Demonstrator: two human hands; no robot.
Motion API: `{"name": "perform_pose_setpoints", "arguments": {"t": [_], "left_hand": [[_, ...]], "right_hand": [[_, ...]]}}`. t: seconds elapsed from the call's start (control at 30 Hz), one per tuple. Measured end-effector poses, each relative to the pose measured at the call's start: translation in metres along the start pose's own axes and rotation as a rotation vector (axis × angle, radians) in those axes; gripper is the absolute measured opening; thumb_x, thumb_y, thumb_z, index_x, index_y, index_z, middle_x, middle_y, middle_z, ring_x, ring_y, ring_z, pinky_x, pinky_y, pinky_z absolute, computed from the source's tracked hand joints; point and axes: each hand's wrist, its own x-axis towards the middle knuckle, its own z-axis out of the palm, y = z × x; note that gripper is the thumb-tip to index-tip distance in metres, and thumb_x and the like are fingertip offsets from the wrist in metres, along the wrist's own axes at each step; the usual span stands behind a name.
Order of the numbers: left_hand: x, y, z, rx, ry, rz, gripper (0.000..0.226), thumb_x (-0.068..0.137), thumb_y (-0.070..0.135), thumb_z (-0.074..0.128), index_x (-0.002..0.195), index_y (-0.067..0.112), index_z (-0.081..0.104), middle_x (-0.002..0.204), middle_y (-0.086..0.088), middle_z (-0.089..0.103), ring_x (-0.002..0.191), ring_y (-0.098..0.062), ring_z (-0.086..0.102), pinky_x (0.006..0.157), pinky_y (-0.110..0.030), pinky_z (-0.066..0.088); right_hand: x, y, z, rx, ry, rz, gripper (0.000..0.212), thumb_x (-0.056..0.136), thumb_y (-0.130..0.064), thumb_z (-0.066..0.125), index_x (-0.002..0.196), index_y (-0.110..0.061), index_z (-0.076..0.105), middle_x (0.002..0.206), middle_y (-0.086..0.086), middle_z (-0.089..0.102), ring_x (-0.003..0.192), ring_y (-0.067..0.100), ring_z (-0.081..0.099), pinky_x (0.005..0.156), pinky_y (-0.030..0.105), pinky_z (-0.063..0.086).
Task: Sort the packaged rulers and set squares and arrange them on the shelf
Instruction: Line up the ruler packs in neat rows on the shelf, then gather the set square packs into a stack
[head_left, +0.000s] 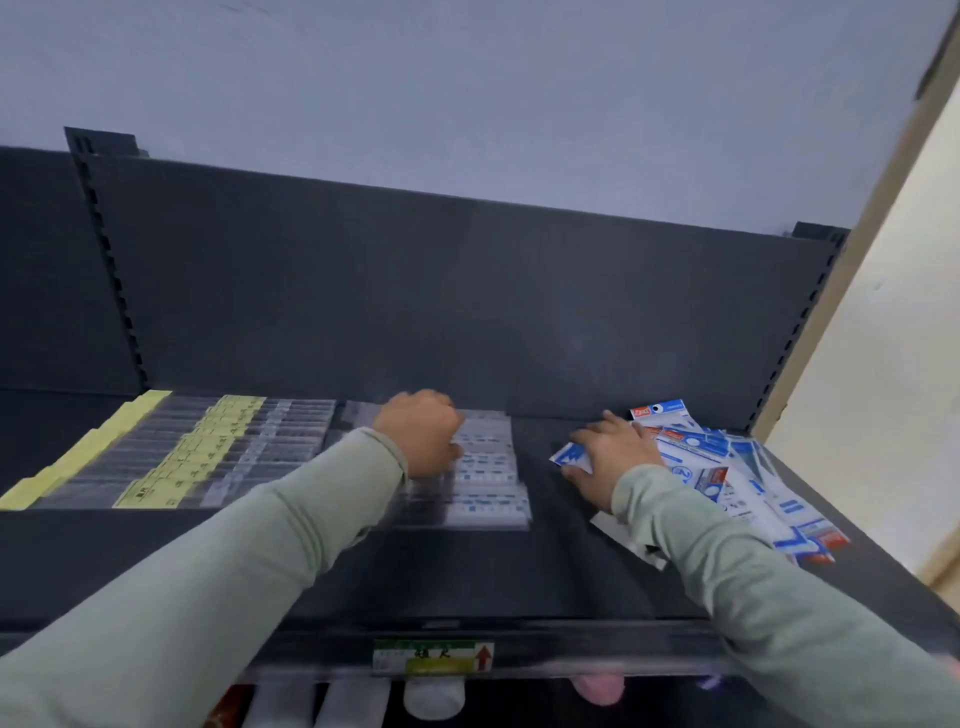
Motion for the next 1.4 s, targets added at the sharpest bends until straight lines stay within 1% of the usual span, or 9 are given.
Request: {"name": "perform_pose_setpoints", "arguments": {"t": [0.23,0.47,0.7,0.8,0.97,1.03,1.17,1.27,1.4], "left_hand": [[0.027,0.078,0.005,0.054,0.033,0.195,0.043,0.092,0.039,0.053,0.128,0.017,0.054,0.136,-0.006,0.05,0.128,-0.025,0.042,0.102,-0.039,0.038],[0.051,0.145,0.014,-0.017,-0.12,0.269,0.052,0.092,0.032,0.053,0.141,0.021,0.039,0.147,-0.002,0.039,0.134,-0.024,0.037,0.104,-0.041,0.036],[0.076,0.178,0.017,-0.077,-0.152,0.168,0.042,0.089,0.023,0.053,0.13,0.028,0.049,0.132,0.002,0.054,0.122,-0.022,0.05,0.096,-0.037,0.039],[0.081,0.189,0.016,-0.118,-0.15,0.095,0.032,0.089,0.026,0.051,0.121,0.027,0.053,0.127,0.002,0.057,0.117,-0.022,0.053,0.095,-0.036,0.039],[0.078,0.197,0.01,-0.117,-0.24,-0.036,0.054,0.082,0.052,0.062,0.128,0.027,0.05,0.126,0.0,0.049,0.122,-0.025,0.04,0.1,-0.042,0.031],[0.077,0.196,0.009,-0.138,-0.208,-0.079,0.046,0.076,0.055,0.068,0.107,0.023,0.057,0.11,0.0,0.054,0.11,-0.024,0.045,0.093,-0.038,0.032],[0.075,0.188,0.007,-0.74,-0.108,-0.191,0.021,0.08,0.027,0.075,0.085,0.011,0.062,0.071,0.004,0.057,0.066,-0.015,0.053,0.066,-0.027,0.04],[0.078,0.195,-0.001,-1.235,0.058,-0.269,0.007,0.091,0.009,0.063,0.084,0.011,0.064,0.066,0.006,0.063,0.058,-0.007,0.056,0.066,-0.03,0.048],[0.089,0.215,-0.016,-1.765,0.021,-0.204,0.017,0.096,0.0,0.048,0.101,0.003,0.064,0.094,-0.015,0.069,0.082,-0.026,0.066,0.085,-0.043,0.053]], "right_hand": [[-0.025,0.054,0.0,-0.127,-0.19,0.113,0.066,0.087,-0.055,0.05,0.144,-0.027,0.034,0.153,0.0,0.029,0.146,0.022,0.012,0.116,0.044,0.016],[-0.036,0.084,0.011,-0.1,-0.183,0.034,0.065,0.083,-0.064,0.05,0.133,-0.024,0.046,0.141,-0.001,0.042,0.132,0.022,0.037,0.108,0.039,0.03],[-0.034,0.116,0.003,-0.148,-0.068,-0.127,0.028,0.094,-0.024,0.042,0.118,-0.02,0.058,0.126,0.005,0.058,0.118,0.026,0.053,0.092,0.034,0.043],[-0.035,0.137,0.002,-0.005,-0.007,-0.184,0.031,0.096,-0.025,0.04,0.12,-0.025,0.059,0.123,0.004,0.061,0.114,0.027,0.055,0.09,0.033,0.043],[-0.028,0.164,0.013,0.264,0.002,-0.229,0.048,0.093,-0.031,0.048,0.14,-0.031,0.039,0.132,-0.003,0.056,0.12,0.022,0.051,0.101,0.032,0.041],[-0.025,0.171,0.018,0.358,0.016,-0.219,0.058,0.092,-0.033,0.052,0.145,-0.029,0.031,0.139,0.0,0.049,0.127,0.022,0.045,0.106,0.031,0.036],[-0.021,0.174,0.027,0.742,0.132,-0.132,0.082,0.086,-0.03,0.064,0.151,-0.018,0.015,0.15,0.001,0.035,0.138,0.018,0.034,0.114,0.035,0.029],[-0.02,0.169,0.024,1.105,0.143,-0.02,0.099,0.08,-0.027,0.073,0.152,-0.017,0.006,0.147,0.002,0.038,0.133,0.017,0.041,0.11,0.041,0.036],[-0.021,0.161,0.011,1.143,0.096,-0.093,0.03,0.085,-0.02,0.069,0.113,-0.013,0.062,0.095,-0.005,0.065,0.093,0.014,0.061,0.086,0.028,0.049]]}}
